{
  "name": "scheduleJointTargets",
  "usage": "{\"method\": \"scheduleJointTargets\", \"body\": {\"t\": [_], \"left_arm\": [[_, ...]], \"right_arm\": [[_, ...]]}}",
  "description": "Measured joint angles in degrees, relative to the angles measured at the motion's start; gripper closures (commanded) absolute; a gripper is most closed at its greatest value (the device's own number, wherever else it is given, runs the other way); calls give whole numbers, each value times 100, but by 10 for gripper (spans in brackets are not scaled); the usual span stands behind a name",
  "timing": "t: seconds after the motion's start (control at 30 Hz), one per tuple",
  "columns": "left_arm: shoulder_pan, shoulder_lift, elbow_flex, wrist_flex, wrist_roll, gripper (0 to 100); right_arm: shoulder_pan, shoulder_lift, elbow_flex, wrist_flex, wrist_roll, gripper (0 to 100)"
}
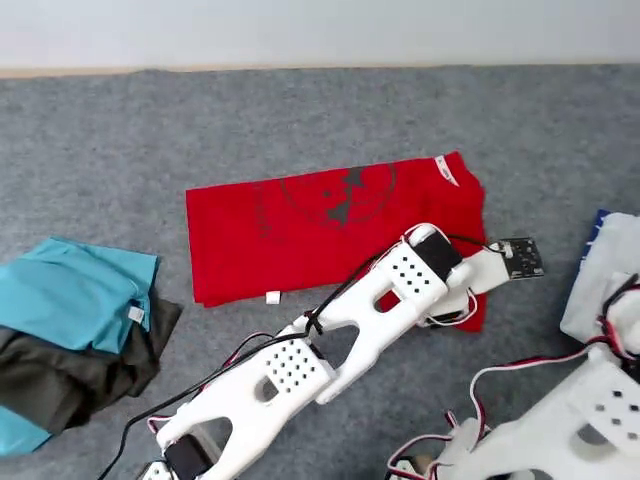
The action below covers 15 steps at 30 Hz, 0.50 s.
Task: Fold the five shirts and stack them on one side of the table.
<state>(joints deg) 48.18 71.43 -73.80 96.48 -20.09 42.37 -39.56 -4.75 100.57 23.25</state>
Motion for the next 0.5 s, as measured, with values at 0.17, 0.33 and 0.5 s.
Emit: {"method": "scheduleJointTargets", "body": {"t": [0.17,0.33,0.5], "left_arm": [[-35,132,-378,229,-114,995],[-44,70,-387,237,-132,995],[-62,-501,-387,237,-62,995]], "right_arm": [[0,0,0,0,0,990],[0,0,0,0,0,990],[0,0,0,0,0,990]]}}
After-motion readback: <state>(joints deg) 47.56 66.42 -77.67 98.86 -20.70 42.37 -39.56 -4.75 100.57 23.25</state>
